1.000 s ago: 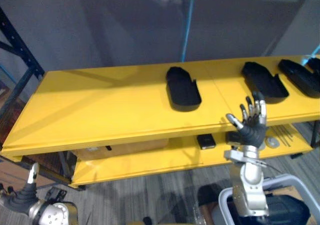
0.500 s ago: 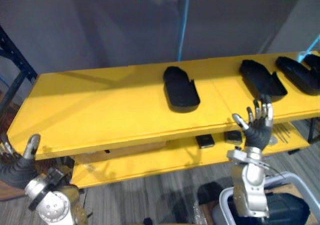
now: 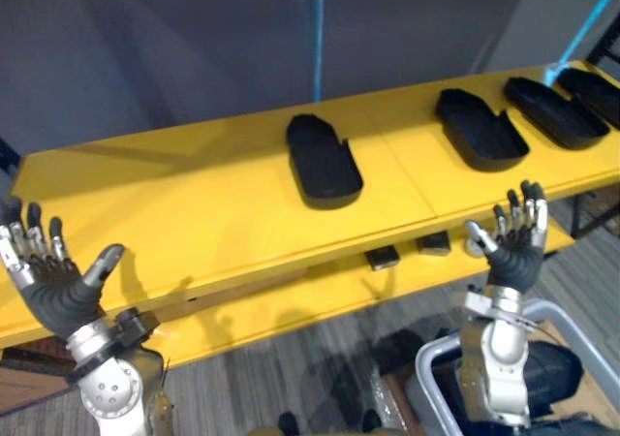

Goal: Walk over and take plastic housings, then place them on the shelf

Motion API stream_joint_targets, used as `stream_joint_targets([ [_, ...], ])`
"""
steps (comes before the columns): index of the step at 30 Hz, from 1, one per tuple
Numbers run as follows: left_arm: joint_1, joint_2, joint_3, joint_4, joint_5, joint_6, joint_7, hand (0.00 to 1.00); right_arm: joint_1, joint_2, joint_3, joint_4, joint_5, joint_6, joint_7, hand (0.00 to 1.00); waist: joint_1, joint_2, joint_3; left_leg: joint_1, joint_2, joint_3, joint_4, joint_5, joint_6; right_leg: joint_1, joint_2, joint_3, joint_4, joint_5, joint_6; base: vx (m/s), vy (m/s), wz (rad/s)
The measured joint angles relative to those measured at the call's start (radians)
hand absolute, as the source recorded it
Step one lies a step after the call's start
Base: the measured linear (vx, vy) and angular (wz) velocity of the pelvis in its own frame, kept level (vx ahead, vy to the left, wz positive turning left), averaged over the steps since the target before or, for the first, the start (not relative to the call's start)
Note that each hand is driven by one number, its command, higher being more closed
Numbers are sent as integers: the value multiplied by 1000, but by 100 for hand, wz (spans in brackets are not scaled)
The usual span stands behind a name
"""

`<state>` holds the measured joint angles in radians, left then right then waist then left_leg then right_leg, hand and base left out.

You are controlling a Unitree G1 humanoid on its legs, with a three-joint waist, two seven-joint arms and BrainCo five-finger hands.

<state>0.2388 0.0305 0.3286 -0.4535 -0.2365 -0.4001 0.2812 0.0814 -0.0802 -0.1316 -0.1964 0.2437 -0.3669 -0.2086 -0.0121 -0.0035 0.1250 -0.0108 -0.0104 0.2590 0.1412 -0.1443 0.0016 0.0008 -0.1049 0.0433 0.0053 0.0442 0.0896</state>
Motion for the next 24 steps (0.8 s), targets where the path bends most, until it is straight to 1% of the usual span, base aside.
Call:
stream_joint_targets([
  [1, 12, 2, 2, -1, 0, 0, 2, 0, -4, -3, 2, -6, 0, 0, 20, 0, 13, 4, 4, -27, 0, -116, 82, -54, 0, -10, 11, 47, -7, 0, 0, 53, -277, -137],
  [2, 22, 1, 1, -1, 0, 1, 4, 0, -11, -13, 2, -23, 1, -1, 36, 0, 25, 20, 14, -55, -1, -168, 163, -114, 6, -18, 24, 85, -20, -2, 1, 17, -270, -128],
  [3, 24, 1, 1, -2, 0, 1, 8, 0, -12, -20, 6, -33, 4, -2, 39, 0, 26, 26, 21, -72, 0, -176, 202, -134, 6, -22, 28, 99, -27, -3, 0, -38, -142, -110],
  [4, 28, 1, 1, -2, 0, 1, 10, 0, -14, -39, 8, -39, 20, -6, 49, 0, 24, 37, 30, -104, -3, -205, 262, -165, 5, -42, 38, 132, -34, 1, 7, -59, -109, -96],
  [5, 31, 1, 2, -2, 0, -1, 19, 0, -16, -53, 10, -39, 23, -7, 58, 0, 28, 40, 36, -123, -8, -234, 298, -185, 1, -65, 47, 170, -36, 9, 17, -56, -104, -95],
  [7, 30, 1, -1, -2, 0, -2, 32, 0, -18, -73, 15, -39, 27, -10, 59, 0, 24, 38, 37, -149, -6, -221, 317, -199, 1, -94, 51, 202, -35, 20, 23, -30, -93, -62],
  [9, 25, 1, -8, -2, 10, -15, 60, 0, -21, -88, 23, -38, 27, -12, 58, 0, 26, 33, 40, -152, -2, -201, 322, -203, -3, -107, 50, 215, -35, 25, 27, 13, -100, -32],
  [11, 28, 3, -13, -8, 26, -39, 88, 0, -21, -104, 40, -38, 40, -12, 58, 0, 29, 33, 40, -147, -9, -197, 331, -203, -3, -108, 51, 226, -35, 36, 45, 67, -106, -14],
  [13, 27, 4, -27, -51, 5, -76, 82, 0, -21, -120, 42, -24, 61, -8, 56, 0, 32, 33, 40, -148, -19, -229, 346, -202, -2, -110, 52, 237, -30, 47, 58, 89, -150, -20],
  [14, 25, 5, -36, -76, 4, -88, 72, 0, -8, -117, 42, -20, 65, -6, 51, 0, 32, 33, 40, -145, -22, -239, 349, -202, -2, -114, 55, 239, -22, 49, 58, 83, -156, -36],
  [16, 12, 18, -68, -115, 3, -101, 58, 0, 24, -105, 39, -22, 65, 0, 29, 0, 30, 33, 41, -120, -33, -268, 347, -202, -1, -127, 68, 257, 16, 51, 60, 42, -99, -59],
  [17, -5, 38, -94, -116, 3, -105, 52, 0, 71, -85, 27, -36, 67, 1, 27, 0, 28, 33, 41, -89, -34, -275, 344, -203, 1, -138, 85, 275, 55, 52, 61, 15, -75, -110],
  [18, -17, 58, -113, -116, 11, -105, 54, 0, 141, -61, 4, -76, 79, -1, 49, 0, 26, 33, 42, -54, -32, -270, 338, -214, 18, -144, 106, 283, 95, 53, 63, -3, -69, -126],
  [19, -20, 65, -117, -116, 17, -105, 62, 0, 172, -54, -8, -104, 90, -6, 65, 0, 24, 33, 43, -37, -30, -259, 337, -222, 31, -144, 112, 283, 103, 55, 66, -48, -60, -152],
  [20, -19, 81, -107, -116, 28, -106, 87, 0, 231, -52, -35, -155, 111, -23, 116, 0, 23, 31, 45, -12, -19, -216, 332, -237, 51, -143, 117, 260, 87, 78, 62, -114, -24, -154],
  [21, -17, 92, -88, -115, 38, -101, 107, 0, 247, -53, -50, -185, 136, -36, 160, 0, 18, 27, 46, -6, -10, -166, 321, -239, 59, -141, 103, 243, 53, 90, 48, -158, -2, -164],
  [22, -19, 94, -67, -112, 41, -93, 110, 0, 248, -54, -64, -208, 158, -55, 193, 0, 11, 30, 48, -6, 5, -125, 319, -238, 62, -165, 83, 169, 61, 81, 29, -187, 38, -157],
  [23, -23, 94, -34, -115, 43, -76, 109, 0, 230, -58, -47, -223, 171, -68, 219, 0, 20, 34, 49, -6, 37, -69, 317, -237, 64, -199, 66, 70, 107, 61, 11, -168, 28, -130],
  [24, -19, 94, -14, -117, 45, -69, 108, 0, 213, -62, -27, -224, 172, -68, 225, 0, 25, 37, 48, -6, 55, -41, 315, -234, 63, -213, 53, 32, 135, 51, 12, -189, -19, -147],
])
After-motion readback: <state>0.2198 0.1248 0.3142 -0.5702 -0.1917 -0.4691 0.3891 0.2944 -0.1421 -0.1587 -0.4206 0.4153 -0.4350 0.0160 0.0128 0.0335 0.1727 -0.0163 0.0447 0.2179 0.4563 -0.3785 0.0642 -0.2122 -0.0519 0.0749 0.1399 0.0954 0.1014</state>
